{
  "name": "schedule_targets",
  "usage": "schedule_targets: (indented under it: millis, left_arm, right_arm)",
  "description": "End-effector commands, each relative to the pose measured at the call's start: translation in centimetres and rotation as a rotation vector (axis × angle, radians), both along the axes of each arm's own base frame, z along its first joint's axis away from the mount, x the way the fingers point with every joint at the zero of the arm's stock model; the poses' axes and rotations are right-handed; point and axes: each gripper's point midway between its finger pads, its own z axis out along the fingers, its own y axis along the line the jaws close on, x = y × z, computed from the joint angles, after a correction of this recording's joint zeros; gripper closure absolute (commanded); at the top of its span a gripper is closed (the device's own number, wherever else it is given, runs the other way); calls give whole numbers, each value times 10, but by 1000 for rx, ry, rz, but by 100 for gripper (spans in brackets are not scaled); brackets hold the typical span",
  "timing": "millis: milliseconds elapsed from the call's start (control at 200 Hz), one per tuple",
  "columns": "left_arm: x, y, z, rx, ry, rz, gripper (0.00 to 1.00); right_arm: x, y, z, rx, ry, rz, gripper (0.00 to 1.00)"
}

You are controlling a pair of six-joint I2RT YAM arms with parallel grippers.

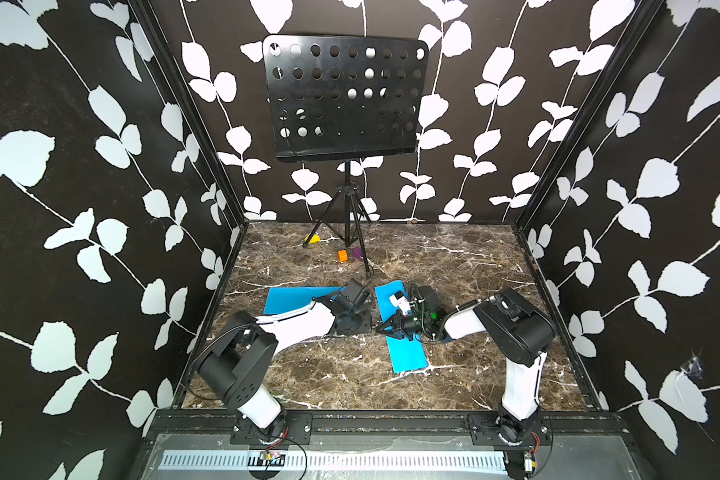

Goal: Fold the rectangular paper in half along the long edge
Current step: Fold the paper at the center of the board.

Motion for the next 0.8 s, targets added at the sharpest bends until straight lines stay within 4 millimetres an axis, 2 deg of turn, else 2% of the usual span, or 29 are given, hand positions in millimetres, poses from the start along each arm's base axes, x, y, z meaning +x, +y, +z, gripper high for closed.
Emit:
schedule_targets:
  millis: [0, 150, 325, 580, 790]
  left_arm:
    - [32, -21, 46, -171, -114, -19, 75]
    - [51, -48, 56, -290, -116, -62, 92]
    - [60, -75, 48, -373, -57, -99, 100]
    - [54, -69, 12, -321, 25, -65, 100]
    - [52, -74, -10, -300, 77, -72, 100]
  right_arm:
    - [0, 3, -1, 14, -7, 3, 95]
    - [0, 3, 0, 15, -6, 4, 95]
    - [0, 3, -1, 14, -5, 1, 95]
    - [2, 5, 1, 21, -7, 3, 95]
    - [2, 5, 2, 23, -7, 3, 95]
